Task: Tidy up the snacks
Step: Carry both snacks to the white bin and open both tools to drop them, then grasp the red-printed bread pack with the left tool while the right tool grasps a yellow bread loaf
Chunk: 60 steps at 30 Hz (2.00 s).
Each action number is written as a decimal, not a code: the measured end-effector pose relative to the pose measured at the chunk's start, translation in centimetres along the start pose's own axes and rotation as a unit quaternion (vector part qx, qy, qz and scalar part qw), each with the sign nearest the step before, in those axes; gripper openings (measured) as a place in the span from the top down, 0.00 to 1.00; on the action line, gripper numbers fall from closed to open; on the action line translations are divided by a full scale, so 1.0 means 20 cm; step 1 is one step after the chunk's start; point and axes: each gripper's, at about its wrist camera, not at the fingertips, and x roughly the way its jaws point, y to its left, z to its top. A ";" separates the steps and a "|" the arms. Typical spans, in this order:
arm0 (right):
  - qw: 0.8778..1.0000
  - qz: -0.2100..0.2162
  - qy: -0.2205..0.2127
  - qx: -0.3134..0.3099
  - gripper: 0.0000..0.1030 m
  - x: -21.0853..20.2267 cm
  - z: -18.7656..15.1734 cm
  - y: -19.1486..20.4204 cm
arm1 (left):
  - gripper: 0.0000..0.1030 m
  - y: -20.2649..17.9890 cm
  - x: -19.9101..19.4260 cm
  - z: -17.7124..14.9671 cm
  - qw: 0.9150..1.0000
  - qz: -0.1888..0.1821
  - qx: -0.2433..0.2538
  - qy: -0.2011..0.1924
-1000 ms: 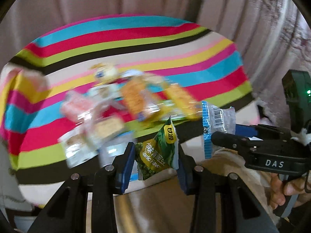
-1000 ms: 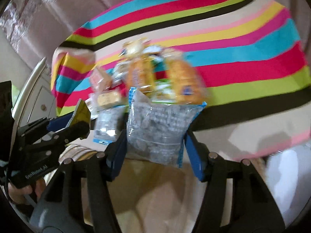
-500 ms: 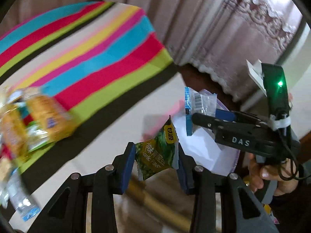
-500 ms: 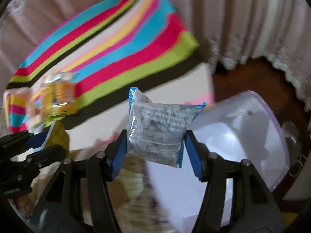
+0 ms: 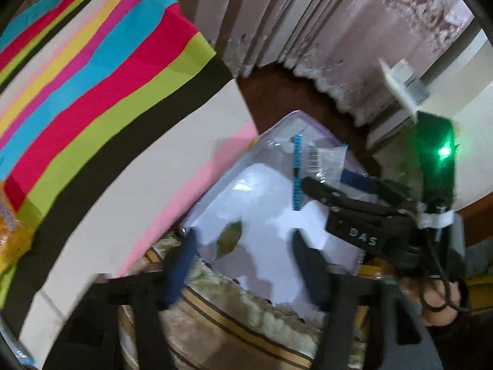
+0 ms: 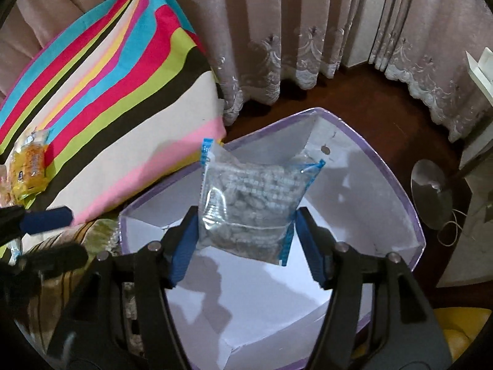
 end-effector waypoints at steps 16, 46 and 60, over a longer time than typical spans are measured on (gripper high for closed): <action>0.994 0.024 -0.082 -0.066 0.14 -0.20 0.08 0.30 | 0.20 0.23 -0.31 -0.14 0.981 0.144 -0.058 -0.112; 0.959 0.131 -0.093 -0.232 0.13 -0.15 0.10 1.42 | 0.20 1.64 -0.98 -1.09 0.853 0.212 -0.423 -0.220; 0.951 0.163 -0.055 -0.257 0.09 0.00 0.12 1.76 | 0.20 2.03 -0.90 -1.03 0.796 0.111 -0.550 -0.224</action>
